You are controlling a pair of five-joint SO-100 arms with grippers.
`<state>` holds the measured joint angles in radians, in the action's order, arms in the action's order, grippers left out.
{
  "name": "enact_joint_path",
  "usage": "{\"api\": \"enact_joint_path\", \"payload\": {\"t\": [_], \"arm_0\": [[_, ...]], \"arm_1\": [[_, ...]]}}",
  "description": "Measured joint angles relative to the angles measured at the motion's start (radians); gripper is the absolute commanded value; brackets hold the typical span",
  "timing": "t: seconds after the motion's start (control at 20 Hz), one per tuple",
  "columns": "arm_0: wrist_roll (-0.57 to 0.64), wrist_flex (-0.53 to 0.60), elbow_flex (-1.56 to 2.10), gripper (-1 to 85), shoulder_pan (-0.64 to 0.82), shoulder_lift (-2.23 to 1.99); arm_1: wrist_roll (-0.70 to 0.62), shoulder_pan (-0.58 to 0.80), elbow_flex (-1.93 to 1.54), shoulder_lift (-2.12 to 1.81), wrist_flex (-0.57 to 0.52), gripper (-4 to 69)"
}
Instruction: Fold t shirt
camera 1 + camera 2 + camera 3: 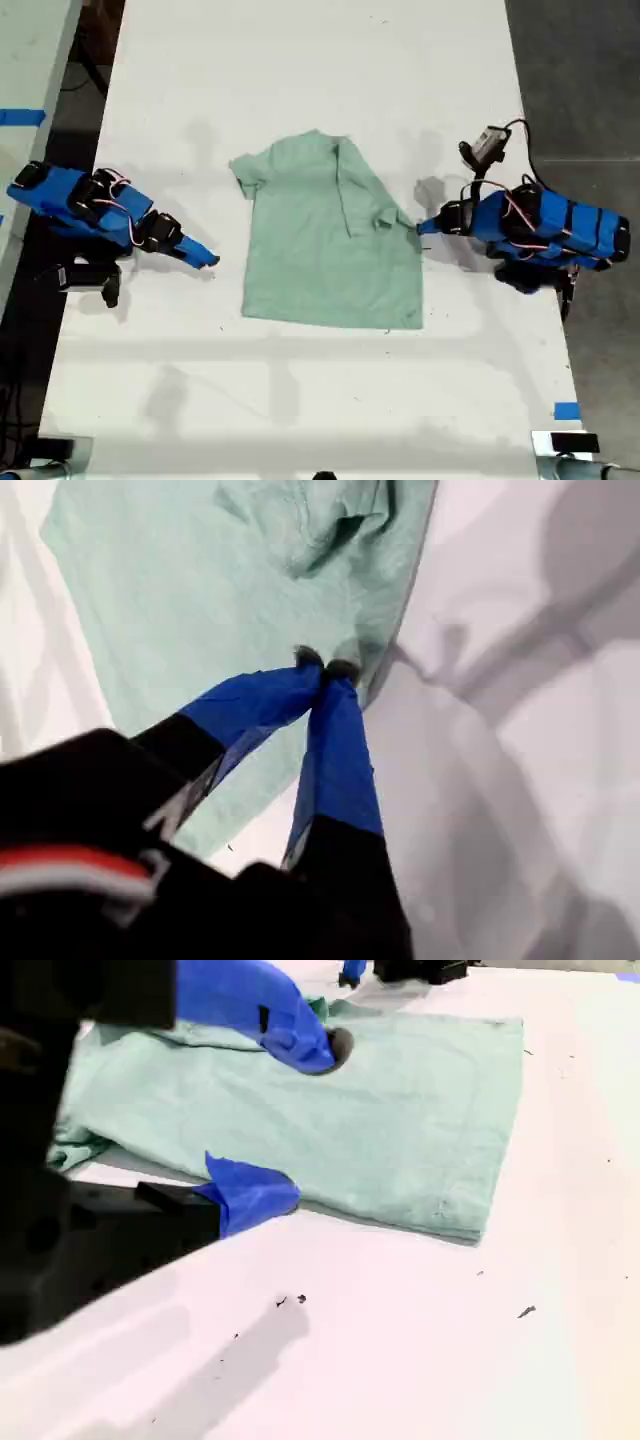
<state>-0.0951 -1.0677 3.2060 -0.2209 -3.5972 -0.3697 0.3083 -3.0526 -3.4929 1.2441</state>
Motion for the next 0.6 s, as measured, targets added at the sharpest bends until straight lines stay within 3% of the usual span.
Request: {"api": "enact_joint_path", "payload": {"t": [0.1, 0.25, 0.6], "arm_0": [[0.052, 0.044, 0.014, 0.1, 0.029, 0.0], [0.129, 0.13, 0.017, 0.1, 0.365, 0.0], [0.13, 0.14, 0.017, 0.0, 0.394, 0.0]], "arm_1": [[0.008, -0.014, -0.003, 0.0, 0.0, 0.5], [0.011, -0.018, -0.003, 0.0, 0.0, 0.5], [0.02, -0.018, -0.003, -0.002, 0.0, 0.5]]}}
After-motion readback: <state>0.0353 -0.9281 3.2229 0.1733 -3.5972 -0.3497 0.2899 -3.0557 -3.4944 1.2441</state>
